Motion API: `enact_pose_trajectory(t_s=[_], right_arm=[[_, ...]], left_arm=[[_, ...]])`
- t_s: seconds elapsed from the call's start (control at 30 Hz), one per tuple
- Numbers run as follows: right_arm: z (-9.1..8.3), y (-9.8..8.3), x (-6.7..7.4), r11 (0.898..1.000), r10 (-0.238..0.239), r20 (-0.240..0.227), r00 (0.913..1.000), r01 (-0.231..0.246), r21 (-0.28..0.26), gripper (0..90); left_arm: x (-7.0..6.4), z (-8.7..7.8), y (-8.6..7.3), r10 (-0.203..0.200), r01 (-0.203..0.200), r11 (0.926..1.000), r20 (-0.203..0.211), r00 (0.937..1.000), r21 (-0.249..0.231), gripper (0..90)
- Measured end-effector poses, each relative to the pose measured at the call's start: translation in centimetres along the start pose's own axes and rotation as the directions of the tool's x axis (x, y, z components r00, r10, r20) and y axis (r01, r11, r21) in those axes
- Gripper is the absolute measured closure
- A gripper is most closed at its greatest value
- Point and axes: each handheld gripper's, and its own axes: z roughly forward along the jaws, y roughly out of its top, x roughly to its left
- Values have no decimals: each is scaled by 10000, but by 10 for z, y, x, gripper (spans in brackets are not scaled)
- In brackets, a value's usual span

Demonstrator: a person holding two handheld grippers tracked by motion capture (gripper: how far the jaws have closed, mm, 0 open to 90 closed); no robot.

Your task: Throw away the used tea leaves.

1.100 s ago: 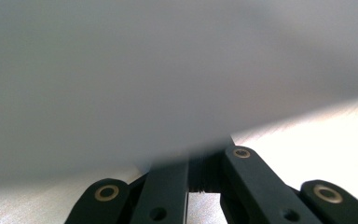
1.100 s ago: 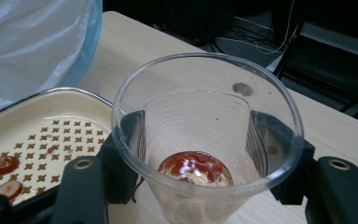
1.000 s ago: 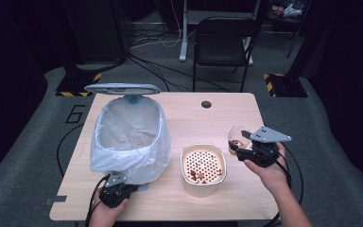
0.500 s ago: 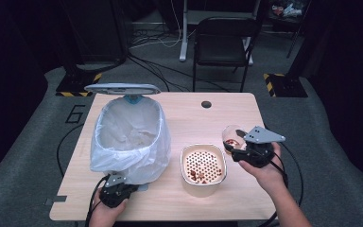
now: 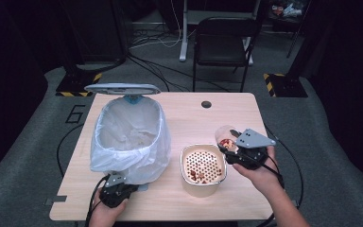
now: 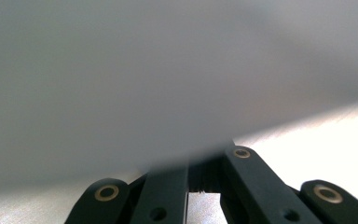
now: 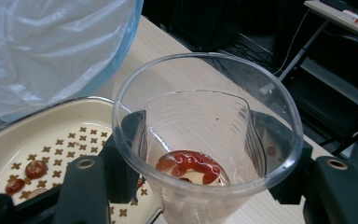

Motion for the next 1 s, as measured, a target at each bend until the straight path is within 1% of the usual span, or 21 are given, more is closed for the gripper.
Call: enact_pose_trajectory(t_s=[0.03,0.1,0.17,0.23,0.27,0.3,0.33,0.37,0.4,0.43,0.47,0.5,0.6,0.63,0.67,0.77,0.8,0.83,0.87,0.9,1.0], right_arm=[[0,0,0,10000,0,0,10000,0,0,385],[1,1,4,9998,-192,0,9998,192,42,386],[2,1,5,9997,-248,-10,9997,248,65,386],[2,2,9,9989,-459,-5,9989,459,37,387],[2,3,10,9989,-473,31,9989,473,30,387],[3,3,11,9981,-624,71,9980,623,31,387],[3,3,11,9981,-624,71,9980,623,31,387],[3,3,12,9974,-720,120,9973,720,20,388],[4,3,16,9948,-1016,303,9944,1015,57,388],[4,3,16,9948,-1016,303,9944,1015,57,388],[6,3,20,9905,-1372,505,9892,1368,122,389],[6,3,21,9875,-1578,569,9858,1573,139,388],[8,2,26,9779,-2087,752,9751,2073,258,390],[8,2,26,9779,-2087,752,9751,2073,258,390],[10,1,30,9711,-2387,869,9672,2369,310,391],[11,2,33,9647,-2633,894,9606,2611,351,392],[12,2,34,9598,-2804,995,9547,2780,383,392],[12,2,34,9598,-2804,995,9547,2780,383,392],[13,2,35,9550,-2963,1027,9495,2935,423,392],[13,1,38,9474,-3199,1111,9409,3162,500,393],[15,1,40,9406,-3393,1161,9335,3353,530,394]], left_arm=[[0,0,0,0,0,10000,0,10000,0,900],[0,0,0,30,-30,10000,-4,10000,17,900],[0,0,0,-3,3,10000,4,10000,-3,900],[0,0,0,3,-3,10000,5,10000,3,900],[0,0,0,6,-6,10000,-5,10000,4,900],[0,0,0,-2,2,10000,-7,10000,-5,900],[0,0,0,-2,2,10000,-7,10000,-5,900],[0,0,0,-2,2,10000,-3,10000,-5,900],[0,0,0,3,-3,10000,4,10000,-3,900],[0,0,0,0,0,10000,-5,10000,-1,900],[0,0,0,5,-5,10000,-4,10000,-4,900],[0,0,0,28,-28,10000,-7,10000,15,900],[0,0,0,25,-25,10000,-8,10000,14,900],[0,0,0,25,-25,10000,-8,10000,14,900],[0,0,0,26,-26,10000,-12,10000,19,900],[0,0,0,20,-20,10000,-6,10000,11,900],[0,0,0,4,-4,10000,1,10000,-3,900],[0,0,0,4,-4,10000,1,10000,-3,900],[0,0,0,1,-1,10000,2,10000,0,900],[0,0,0,2,-2,10000,0,10000,2,900],[0,0,0,0,0,10000,-2,10000,-5,900]])
